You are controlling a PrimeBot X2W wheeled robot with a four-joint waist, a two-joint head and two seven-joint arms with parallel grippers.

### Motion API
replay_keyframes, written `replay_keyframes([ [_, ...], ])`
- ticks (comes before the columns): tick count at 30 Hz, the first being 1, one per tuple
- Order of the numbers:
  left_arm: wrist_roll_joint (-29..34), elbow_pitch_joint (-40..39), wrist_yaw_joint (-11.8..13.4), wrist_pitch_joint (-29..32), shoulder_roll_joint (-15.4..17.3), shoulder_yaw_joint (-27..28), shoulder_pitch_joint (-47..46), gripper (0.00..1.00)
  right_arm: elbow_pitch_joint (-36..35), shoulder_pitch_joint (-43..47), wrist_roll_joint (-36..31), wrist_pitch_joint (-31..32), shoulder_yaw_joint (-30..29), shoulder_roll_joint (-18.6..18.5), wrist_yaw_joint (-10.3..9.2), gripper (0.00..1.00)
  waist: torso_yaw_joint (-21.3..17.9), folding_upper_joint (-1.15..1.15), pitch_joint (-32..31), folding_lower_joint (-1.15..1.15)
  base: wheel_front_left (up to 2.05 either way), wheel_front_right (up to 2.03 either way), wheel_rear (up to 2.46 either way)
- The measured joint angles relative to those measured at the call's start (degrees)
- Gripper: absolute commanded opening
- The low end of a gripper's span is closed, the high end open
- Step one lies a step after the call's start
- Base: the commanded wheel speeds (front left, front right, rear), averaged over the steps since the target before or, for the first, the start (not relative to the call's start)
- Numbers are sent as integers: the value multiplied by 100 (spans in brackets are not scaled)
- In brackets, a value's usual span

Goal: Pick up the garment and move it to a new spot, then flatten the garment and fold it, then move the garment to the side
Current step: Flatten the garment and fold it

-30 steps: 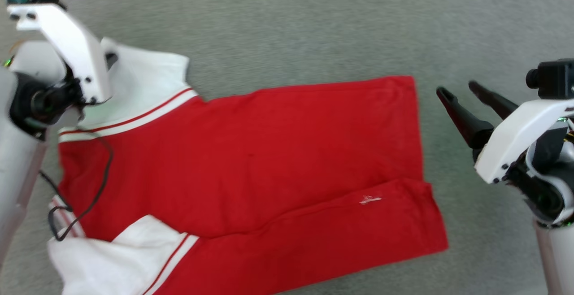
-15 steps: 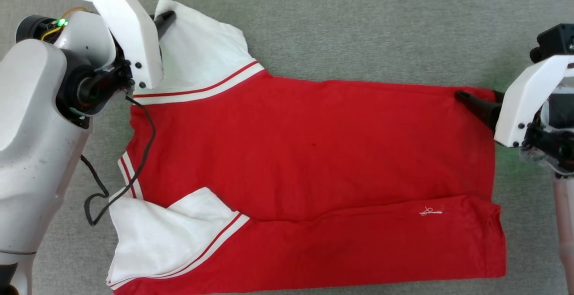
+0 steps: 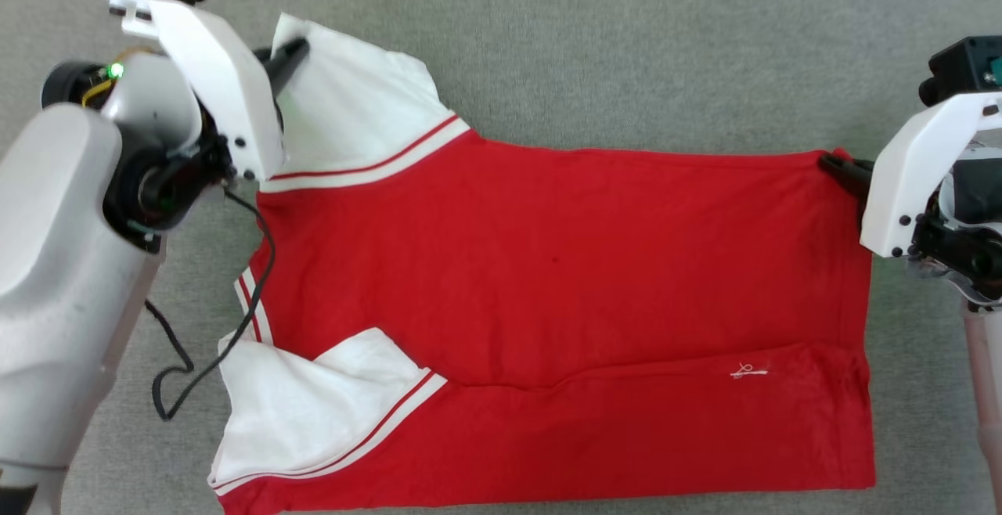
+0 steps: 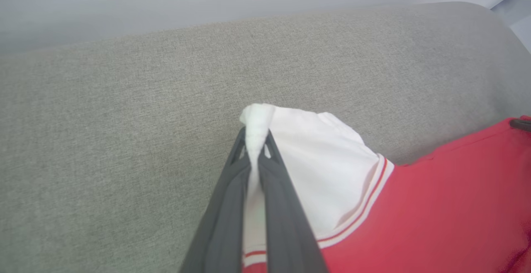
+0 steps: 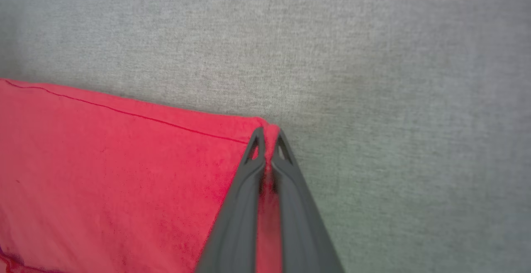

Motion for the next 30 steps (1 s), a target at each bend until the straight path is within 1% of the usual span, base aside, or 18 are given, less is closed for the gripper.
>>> replay_keyframes([
  [5, -278, -207, 29, -162, 81, 165, 594, 0, -221, 309, -59, -268, -3, -123, 0, 0, -10, 0, -415, 0, 0, 0, 0],
  [10, -448, -720, 277, -467, 370, 405, 1426, 0, -437, 793, -47, -458, -127, -129, 1, 0, -4, 0, -857, 0, 0, 0, 0],
  [11, -499, -947, 401, -628, 432, 477, 1840, 0, -480, 1067, -35, -539, -196, -119, 1, 0, 10, 0, -1019, 0, 0, 0, 0],
  [12, -499, -947, 401, -628, 432, 477, 1840, 0, -480, 1067, -35, -539, -196, -119, 1, 0, 10, 0, -1019, 0, 0, 0, 0],
  [16, -676, -1321, 677, -907, 556, 619, 2859, 0, -477, 1650, 5, -676, -331, -8, 1, 0, 44, 0, -1344, -1, 0, 0, 0],
  [18, -821, -1472, 829, -1061, 556, 681, 3392, 0, -456, 1915, 52, -728, -361, 75, 1, 0, 56, 0, -1490, -1, 0, 0, 0],
  [22, -1054, -1615, 1027, -1192, 498, 694, 4339, 0, -390, 2431, 96, -929, -423, 202, 1, 0, 88, 0, -1716, -1, 0, 0, 0],
  [26, -1296, -1575, 1125, -1265, 331, 662, 4914, 0, -205, 2824, 54, -1101, -509, 253, 1, 0, 126, 0, -1825, -2, 0, 0, 0],
  [27, -1346, -1552, 1124, -1262, 287, 644, 4999, 11, -167, 2882, 48, -1137, -517, 268, 1, 16, 134, 0, -1838, -2, 0, 0, 0],
  [28, -1363, -1530, 1125, -1265, 236, 621, 5054, 46, -127, 2941, 10, -1173, -514, 267, 1, 50, 141, 0, -1848, -1, 0, 0, 0],
  [29, -1348, -1507, 1126, -1271, 215, 580, 5103, 100, -115, 2988, -16, -1252, -512, 274, 1, 100, 148, 0, -1858, -1, 0, 0, 0],
  [30, -1335, -1470, 1126, -1305, 186, 560, 5110, 100, -102, 3029, -7, -1337, -513, 288, 1, 100, 151, 0, -1869, -2, 0, 0, 0],
])
